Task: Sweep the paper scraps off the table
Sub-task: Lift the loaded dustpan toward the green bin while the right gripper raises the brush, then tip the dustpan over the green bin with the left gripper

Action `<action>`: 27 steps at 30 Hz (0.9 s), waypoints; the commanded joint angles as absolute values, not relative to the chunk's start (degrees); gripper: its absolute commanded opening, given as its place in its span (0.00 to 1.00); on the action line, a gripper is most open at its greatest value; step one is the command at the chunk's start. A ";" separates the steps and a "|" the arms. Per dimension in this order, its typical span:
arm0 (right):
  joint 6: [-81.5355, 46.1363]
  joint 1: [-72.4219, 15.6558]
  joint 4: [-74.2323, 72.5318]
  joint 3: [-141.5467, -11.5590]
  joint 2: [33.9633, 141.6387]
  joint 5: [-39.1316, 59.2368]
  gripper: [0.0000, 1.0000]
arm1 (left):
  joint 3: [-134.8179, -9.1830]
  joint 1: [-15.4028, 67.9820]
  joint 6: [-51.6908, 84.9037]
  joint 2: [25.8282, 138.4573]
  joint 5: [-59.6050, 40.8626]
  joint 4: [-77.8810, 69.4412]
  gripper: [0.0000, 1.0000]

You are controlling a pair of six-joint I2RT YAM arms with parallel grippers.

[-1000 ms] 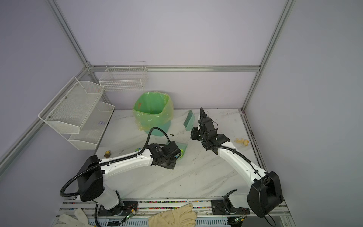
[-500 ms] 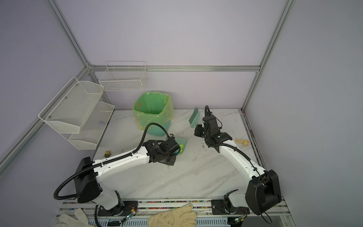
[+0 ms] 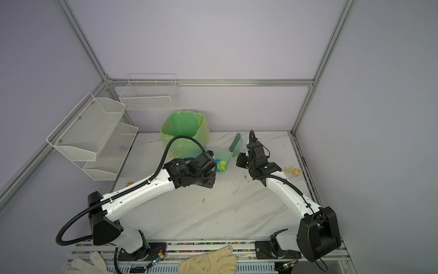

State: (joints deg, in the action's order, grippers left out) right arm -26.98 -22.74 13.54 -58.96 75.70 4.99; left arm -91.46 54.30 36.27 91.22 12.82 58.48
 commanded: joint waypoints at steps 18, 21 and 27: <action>-28.76 -22.23 10.75 -54.62 72.46 6.70 0.00 | -108.07 44.74 31.01 90.11 4.14 57.60 0.00; -28.48 -22.16 10.56 -54.03 72.25 6.94 0.00 | -109.29 42.57 31.33 89.70 1.54 56.36 0.00; -28.59 -22.19 10.50 -53.55 71.71 7.65 0.00 | -109.33 37.33 32.68 89.12 -4.13 53.94 0.00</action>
State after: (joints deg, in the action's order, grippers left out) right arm -28.25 -22.48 12.34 -54.19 73.65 7.14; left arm -103.59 39.75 32.34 91.29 0.43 57.06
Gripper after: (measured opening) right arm 0.120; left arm 0.246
